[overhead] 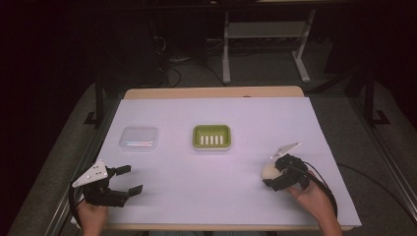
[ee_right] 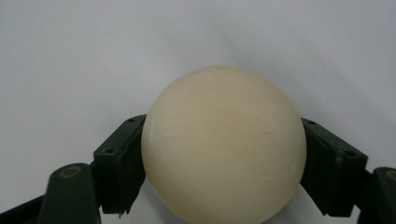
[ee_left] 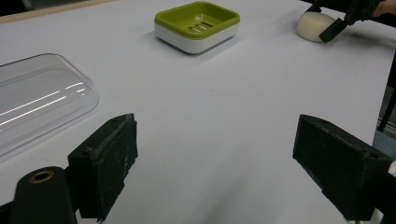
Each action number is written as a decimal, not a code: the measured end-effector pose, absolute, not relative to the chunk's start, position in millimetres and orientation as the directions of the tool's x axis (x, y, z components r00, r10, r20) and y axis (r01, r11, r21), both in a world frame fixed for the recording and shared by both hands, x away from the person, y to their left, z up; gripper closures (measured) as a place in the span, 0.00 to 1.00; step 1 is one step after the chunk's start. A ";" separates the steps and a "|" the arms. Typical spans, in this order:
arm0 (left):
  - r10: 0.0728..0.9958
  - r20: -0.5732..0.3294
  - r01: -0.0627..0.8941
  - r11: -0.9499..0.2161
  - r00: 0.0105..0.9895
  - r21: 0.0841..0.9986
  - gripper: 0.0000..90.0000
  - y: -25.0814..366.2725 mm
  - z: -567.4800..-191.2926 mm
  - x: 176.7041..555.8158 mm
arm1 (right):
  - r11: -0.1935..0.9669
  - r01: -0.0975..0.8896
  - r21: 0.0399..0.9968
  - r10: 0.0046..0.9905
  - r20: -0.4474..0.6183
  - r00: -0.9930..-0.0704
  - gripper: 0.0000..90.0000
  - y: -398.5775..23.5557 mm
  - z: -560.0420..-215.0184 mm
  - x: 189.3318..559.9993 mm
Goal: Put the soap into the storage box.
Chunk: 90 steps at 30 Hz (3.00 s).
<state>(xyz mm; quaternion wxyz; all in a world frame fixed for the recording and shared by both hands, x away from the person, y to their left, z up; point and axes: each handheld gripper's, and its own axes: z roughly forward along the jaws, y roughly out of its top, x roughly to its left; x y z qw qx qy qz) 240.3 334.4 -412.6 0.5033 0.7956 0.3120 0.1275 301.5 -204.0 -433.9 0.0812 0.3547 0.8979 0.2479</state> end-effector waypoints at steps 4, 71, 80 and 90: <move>0.624 -0.110 0.367 -0.299 0.774 0.881 0.15 334.4 -412.6 240.1 | 0.627 0.596 0.501 0.678 0.025 -0.734 0.26 -203.3 -433.5 301.1; 0.634 -0.113 0.373 -0.293 0.765 0.880 0.15 337.4 -412.6 239.0 | 0.622 0.524 0.582 0.586 0.098 -0.804 0.26 -158.5 -387.8 333.7; 0.636 -0.115 0.375 -0.292 0.763 0.880 0.15 337.4 -412.8 239.2 | 0.627 0.521 0.580 0.581 0.098 -0.808 0.26 -150.5 -381.9 339.8; 0.637 -0.115 0.376 -0.292 0.763 0.879 0.15 338.1 -412.6 239.9 | 0.645 0.497 0.580 0.566 0.075 -0.821 0.26 -135.5 -373.8 348.6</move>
